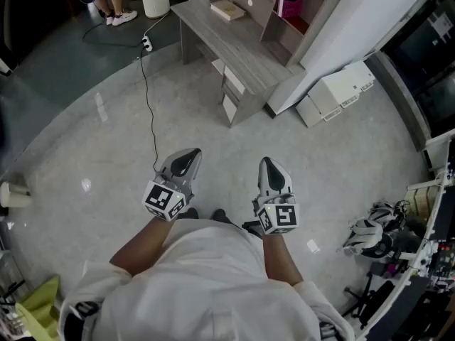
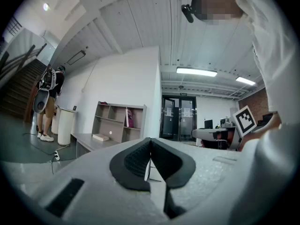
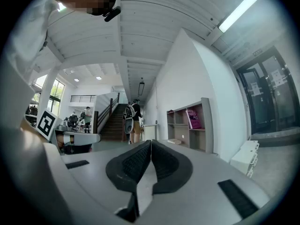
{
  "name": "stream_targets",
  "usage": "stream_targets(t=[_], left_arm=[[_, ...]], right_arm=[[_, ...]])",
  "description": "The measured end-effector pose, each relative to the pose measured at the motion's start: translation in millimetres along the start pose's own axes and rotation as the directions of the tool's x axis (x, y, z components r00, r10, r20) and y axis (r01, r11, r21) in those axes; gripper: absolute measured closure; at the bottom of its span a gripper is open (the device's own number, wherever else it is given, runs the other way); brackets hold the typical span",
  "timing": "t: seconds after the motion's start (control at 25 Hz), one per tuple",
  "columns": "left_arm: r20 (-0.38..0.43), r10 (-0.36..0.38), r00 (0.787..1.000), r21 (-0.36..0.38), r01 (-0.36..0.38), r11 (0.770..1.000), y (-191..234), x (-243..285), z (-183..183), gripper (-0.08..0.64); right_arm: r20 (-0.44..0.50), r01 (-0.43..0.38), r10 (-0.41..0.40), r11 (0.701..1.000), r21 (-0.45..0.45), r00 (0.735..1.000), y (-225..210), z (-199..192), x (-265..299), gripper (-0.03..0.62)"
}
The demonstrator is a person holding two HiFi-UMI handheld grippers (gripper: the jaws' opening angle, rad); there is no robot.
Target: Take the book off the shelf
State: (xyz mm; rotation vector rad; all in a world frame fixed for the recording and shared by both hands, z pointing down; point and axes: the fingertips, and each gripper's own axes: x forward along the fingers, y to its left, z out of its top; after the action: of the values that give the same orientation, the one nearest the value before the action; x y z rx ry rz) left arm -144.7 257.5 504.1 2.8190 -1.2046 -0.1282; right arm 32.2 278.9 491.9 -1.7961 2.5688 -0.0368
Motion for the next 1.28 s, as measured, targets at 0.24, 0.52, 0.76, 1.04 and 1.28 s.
stream_targets(t=[0.24,0.52,0.76,1.04,1.28], left_arm=[[0.0,-0.002,1.0,-0.006,0.002,1.0,-3,-3,0,0.545],[-0.013,-0.006,1.0,-0.016,0.005,1.0,-6,2,-5,0.545],[-0.028,-0.039,0.999,-0.016,0.038,0.999,-21,16,-9,0.545],[-0.045,-0.012,0.999,-0.043,0.01,0.999,-27,33,-15,0.545],[-0.055,0.012,0.998,-0.037,-0.014,0.999,-28,38,-18,0.545]], right_arm=[[0.006,0.001,-0.001,1.0,-0.01,1.0,-2,1,-6,0.575],[0.027,-0.002,0.002,1.0,0.013,1.0,-11,1,-3,0.575],[0.051,-0.057,0.055,0.998,0.039,0.997,-20,0,-8,0.574],[0.007,-0.036,0.036,0.997,0.061,0.999,-43,-15,-14,0.575],[0.007,-0.064,0.063,0.994,0.09,0.998,-51,-19,-11,0.574]])
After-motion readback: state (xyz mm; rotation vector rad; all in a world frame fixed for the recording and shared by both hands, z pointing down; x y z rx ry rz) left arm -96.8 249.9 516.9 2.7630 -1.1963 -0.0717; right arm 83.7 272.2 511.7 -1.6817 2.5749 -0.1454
